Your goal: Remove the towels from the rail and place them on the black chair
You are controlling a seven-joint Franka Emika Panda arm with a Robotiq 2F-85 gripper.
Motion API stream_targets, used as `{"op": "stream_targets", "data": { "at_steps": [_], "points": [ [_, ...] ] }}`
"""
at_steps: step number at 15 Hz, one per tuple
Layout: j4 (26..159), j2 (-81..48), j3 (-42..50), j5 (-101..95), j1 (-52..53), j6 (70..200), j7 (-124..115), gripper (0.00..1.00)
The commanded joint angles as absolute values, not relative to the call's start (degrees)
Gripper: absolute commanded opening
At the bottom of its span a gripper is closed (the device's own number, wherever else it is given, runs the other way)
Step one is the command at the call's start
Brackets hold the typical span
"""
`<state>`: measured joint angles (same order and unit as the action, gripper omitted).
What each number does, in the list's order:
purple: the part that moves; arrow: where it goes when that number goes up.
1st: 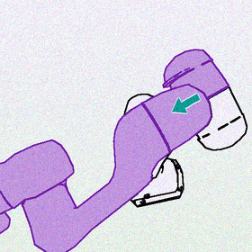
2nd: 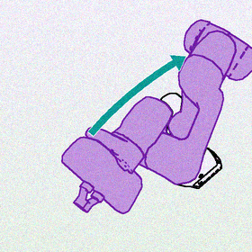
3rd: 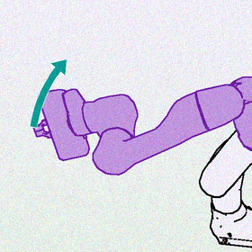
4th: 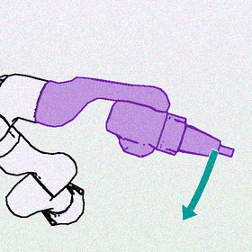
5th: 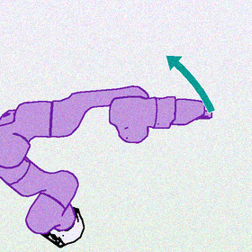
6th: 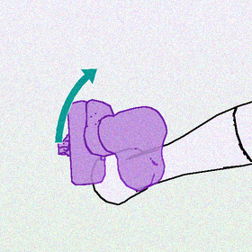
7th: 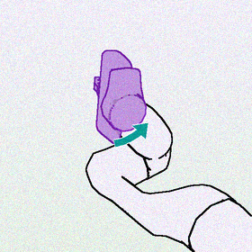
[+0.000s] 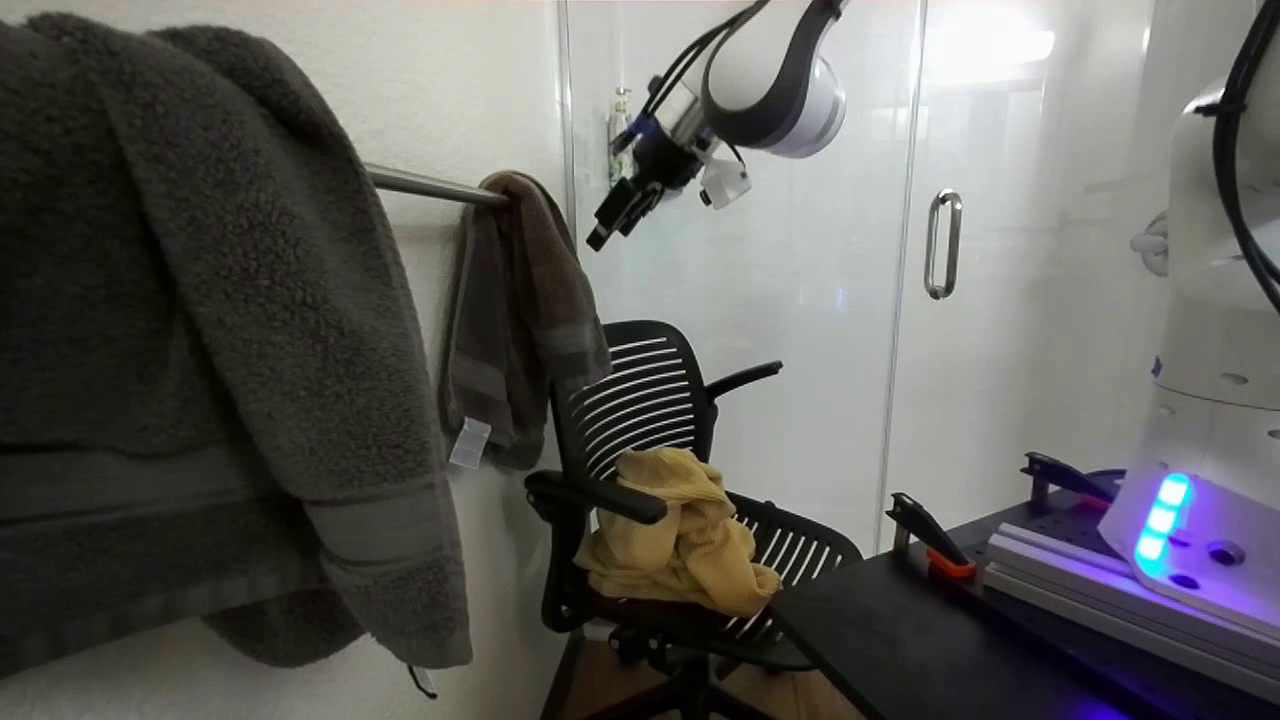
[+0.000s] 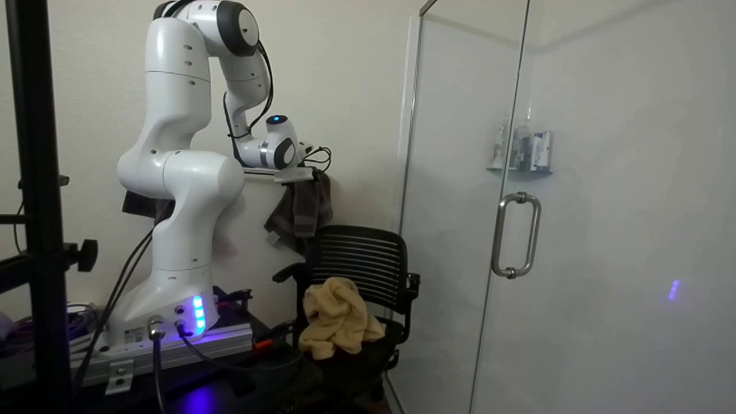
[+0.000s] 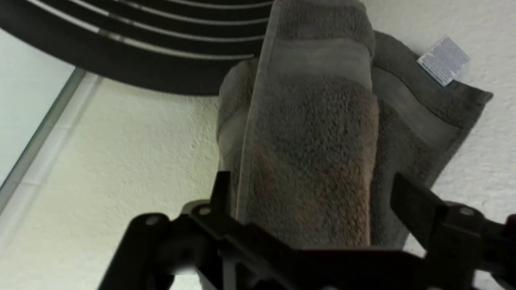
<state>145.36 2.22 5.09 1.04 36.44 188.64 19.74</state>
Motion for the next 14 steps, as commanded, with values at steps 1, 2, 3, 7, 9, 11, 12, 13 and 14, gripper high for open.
{"op": "stream_targets", "data": {
  "at_steps": [1,2,3,7,9,11,12,13,14],
  "points": [
    [139.28,-4.20,-3.77,-0.45,32.36,182.19,11.43,1.00],
    [138.19,-4.91,-6.32,0.24,33.39,180.46,8.70,1.00],
    [136.57,-6.81,-10.21,10.13,33.75,180.16,15.23,1.00],
    [135.28,-8.44,-11.93,4.34,27.55,183.17,12.75,1.00],
    [136.25,-7.85,-2.56,2.28,32.19,185.52,14.49,1.00],
    [136.01,-8.21,7.29,-3.04,35.29,188.15,13.98,1.00],
    [135.13,-9.01,9.73,-3.05,35.94,188.45,14.02,1.00],
    [135.41,-8.08,5.04,-1.56,33.48,186.43,14.07,1.00],
    [135.39,-8.08,7.77,-2.38,33.96,186.86,14.11,1.00]
  ]
}}
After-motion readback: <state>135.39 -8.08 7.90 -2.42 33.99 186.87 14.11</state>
